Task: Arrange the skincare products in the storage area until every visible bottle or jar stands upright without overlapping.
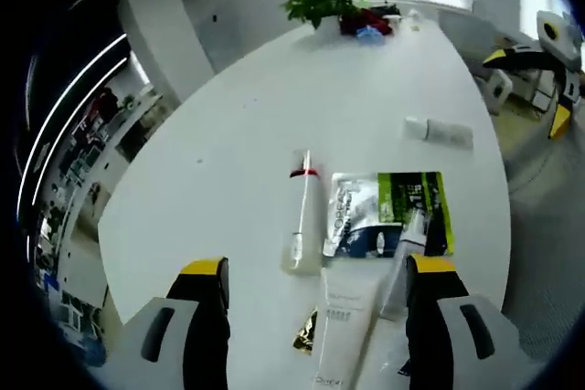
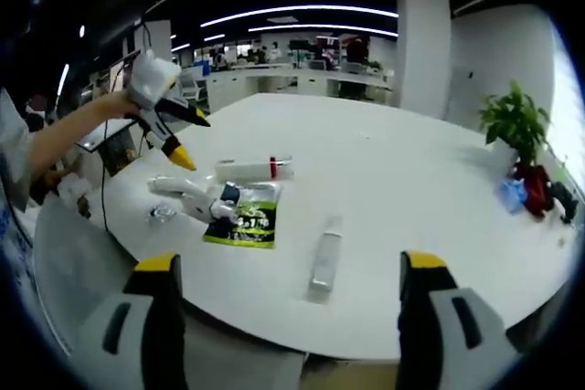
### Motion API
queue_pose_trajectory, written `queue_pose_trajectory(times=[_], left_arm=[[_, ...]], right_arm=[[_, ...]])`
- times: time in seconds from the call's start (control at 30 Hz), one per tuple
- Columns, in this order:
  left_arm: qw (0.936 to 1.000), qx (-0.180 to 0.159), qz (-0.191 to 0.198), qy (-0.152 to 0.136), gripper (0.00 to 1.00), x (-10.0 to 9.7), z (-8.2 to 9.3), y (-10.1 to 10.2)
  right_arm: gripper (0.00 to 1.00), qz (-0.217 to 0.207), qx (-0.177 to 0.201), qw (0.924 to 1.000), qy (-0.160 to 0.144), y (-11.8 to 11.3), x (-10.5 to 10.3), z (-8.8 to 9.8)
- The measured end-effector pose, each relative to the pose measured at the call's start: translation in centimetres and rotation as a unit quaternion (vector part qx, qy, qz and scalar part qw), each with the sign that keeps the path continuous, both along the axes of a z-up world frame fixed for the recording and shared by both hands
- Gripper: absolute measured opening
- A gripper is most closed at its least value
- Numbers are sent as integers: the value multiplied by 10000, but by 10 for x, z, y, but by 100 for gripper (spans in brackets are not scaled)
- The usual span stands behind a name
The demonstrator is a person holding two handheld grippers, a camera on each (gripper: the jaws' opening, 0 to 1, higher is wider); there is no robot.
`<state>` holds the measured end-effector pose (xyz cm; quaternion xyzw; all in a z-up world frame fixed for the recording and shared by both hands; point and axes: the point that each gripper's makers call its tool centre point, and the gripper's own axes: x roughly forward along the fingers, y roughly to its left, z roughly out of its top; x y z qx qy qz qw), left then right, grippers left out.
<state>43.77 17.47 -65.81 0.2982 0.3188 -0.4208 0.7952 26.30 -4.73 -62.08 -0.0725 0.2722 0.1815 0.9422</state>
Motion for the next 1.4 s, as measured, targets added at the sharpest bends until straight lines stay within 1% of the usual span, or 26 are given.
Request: queue_pose_trajectory(times=[0.1,0.23,0.47,0.5,0.6,0.7,0.83,0.87,0.9,1.0,1.07,1.17,1.23,1.27,1.4], left_arm=[[9999,59,-104,110,75,5,-7,-7],[9996,164,-153,149,74,12,-15,-11],[9987,283,-195,388,69,25,-33,-22],[9986,274,-195,409,68,27,-35,-23],[9973,376,-210,594,61,30,-45,-27],[9967,402,-211,671,60,34,-50,-30],[9952,494,-222,817,55,38,-59,-33],[9950,502,-231,829,55,39,-60,-34],[9947,504,-249,865,55,40,-64,-35],[9932,566,-203,998,52,43,-72,-37],[9927,580,-195,1035,51,46,-76,-39],[9918,644,-164,1093,53,50,-81,-42],[9909,703,-162,1133,52,52,-85,-43],[9900,713,-150,1212,51,52,-86,-44],[9897,633,-112,1280,51,55,-84,-49]], right_arm=[[100,-13,4,10000,11,0,1,0],[100,-21,-7,10000,25,-1,2,0],[100,1,-24,10000,63,0,4,0],[100,1,-27,10000,62,0,4,0],[100,9,-44,9999,95,-1,5,-2],[100,0,-48,9999,95,-2,6,-1],[99,0,-50,9999,91,-2,8,-1],[99,2,-52,9999,94,-2,9,-1],[99,-1,-52,9999,92,-2,9,-2],[99,0,-35,9999,100,-2,9,-2],[99,-20,-20,9999,110,-2,8,-3],[99,-53,-5,9999,131,-4,8,-5],[99,-56,-2,9999,149,-5,8,-6],[99,-57,-4,9999,148,-5,8,-6],[99,-52,12,9999,141,-4,10,-6]])
